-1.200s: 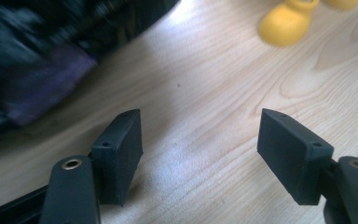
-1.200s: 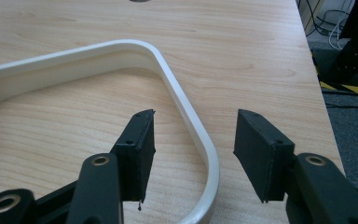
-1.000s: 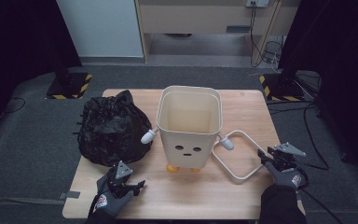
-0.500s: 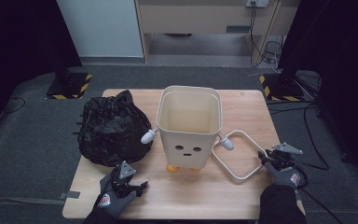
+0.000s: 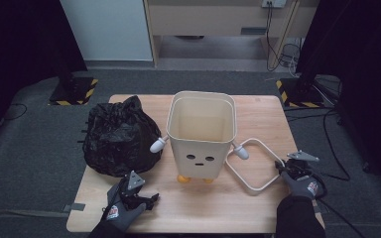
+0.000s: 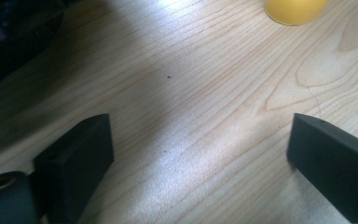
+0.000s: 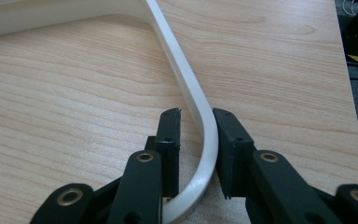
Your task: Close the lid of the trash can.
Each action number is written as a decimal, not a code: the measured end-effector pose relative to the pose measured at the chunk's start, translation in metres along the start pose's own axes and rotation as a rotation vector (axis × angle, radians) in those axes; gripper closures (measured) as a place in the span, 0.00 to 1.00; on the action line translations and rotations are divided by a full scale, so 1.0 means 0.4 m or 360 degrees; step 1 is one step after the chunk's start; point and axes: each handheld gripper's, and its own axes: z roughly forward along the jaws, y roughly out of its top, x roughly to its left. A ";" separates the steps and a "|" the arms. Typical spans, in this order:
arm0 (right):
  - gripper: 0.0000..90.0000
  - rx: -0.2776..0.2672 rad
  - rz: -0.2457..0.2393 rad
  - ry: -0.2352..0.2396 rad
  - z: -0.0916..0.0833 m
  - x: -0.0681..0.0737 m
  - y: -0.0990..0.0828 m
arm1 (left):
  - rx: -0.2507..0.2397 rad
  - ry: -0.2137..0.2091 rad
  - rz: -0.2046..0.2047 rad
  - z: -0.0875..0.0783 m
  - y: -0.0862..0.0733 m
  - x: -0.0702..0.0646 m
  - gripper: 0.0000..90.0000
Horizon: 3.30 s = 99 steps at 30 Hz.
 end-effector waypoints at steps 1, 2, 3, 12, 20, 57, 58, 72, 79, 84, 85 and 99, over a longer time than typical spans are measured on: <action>0.82 0.0009 -0.0007 -0.0001 0.000 -0.001 0.000 | -0.0004 -0.0002 0.0004 0.002 0.000 0.001 0.04; 0.83 0.0011 -0.0002 -0.0003 0.001 -0.001 0.001 | -0.0005 0.0000 0.0004 0.003 0.000 0.000 0.03; 0.83 0.0007 0.0004 -0.0005 0.002 0.000 0.001 | -0.0004 0.0000 0.0003 0.003 0.000 0.000 0.03; 0.88 0.0036 0.0011 -0.0045 0.005 0.000 0.008 | -0.0006 -0.0002 0.0003 0.003 0.000 0.000 0.03; 0.89 0.0047 0.0012 -0.0046 0.003 0.004 0.012 | -0.0002 -0.0007 0.0007 0.005 0.002 0.000 0.02; 0.88 -0.0357 0.0176 -0.0095 -0.063 0.005 0.071 | -0.0001 -0.0007 0.0004 0.007 0.002 -0.001 0.01; 0.88 -0.0361 0.0179 -0.0094 -0.065 0.005 0.072 | 0.0000 -0.0007 0.0004 0.007 0.002 -0.001 0.01; 0.88 -0.0465 0.0217 -0.0138 -0.083 0.002 0.091 | 0.0000 -0.0008 0.0004 0.007 0.002 -0.001 0.01; 0.88 -0.0524 0.0208 -0.0175 -0.098 0.005 0.103 | 0.0000 -0.0007 0.0005 0.007 0.002 -0.001 0.01; 0.88 -0.0566 0.0206 -0.0187 -0.101 0.006 0.110 | 0.0000 -0.0007 0.0005 0.007 0.002 -0.001 0.01; 0.88 -0.0560 0.0204 -0.0190 -0.103 0.007 0.112 | 0.0000 -0.0007 0.0004 0.007 0.002 -0.001 0.01; 0.88 -0.0646 0.0219 -0.0228 -0.105 0.012 0.127 | 0.0001 -0.0007 0.0004 0.007 0.003 -0.001 0.00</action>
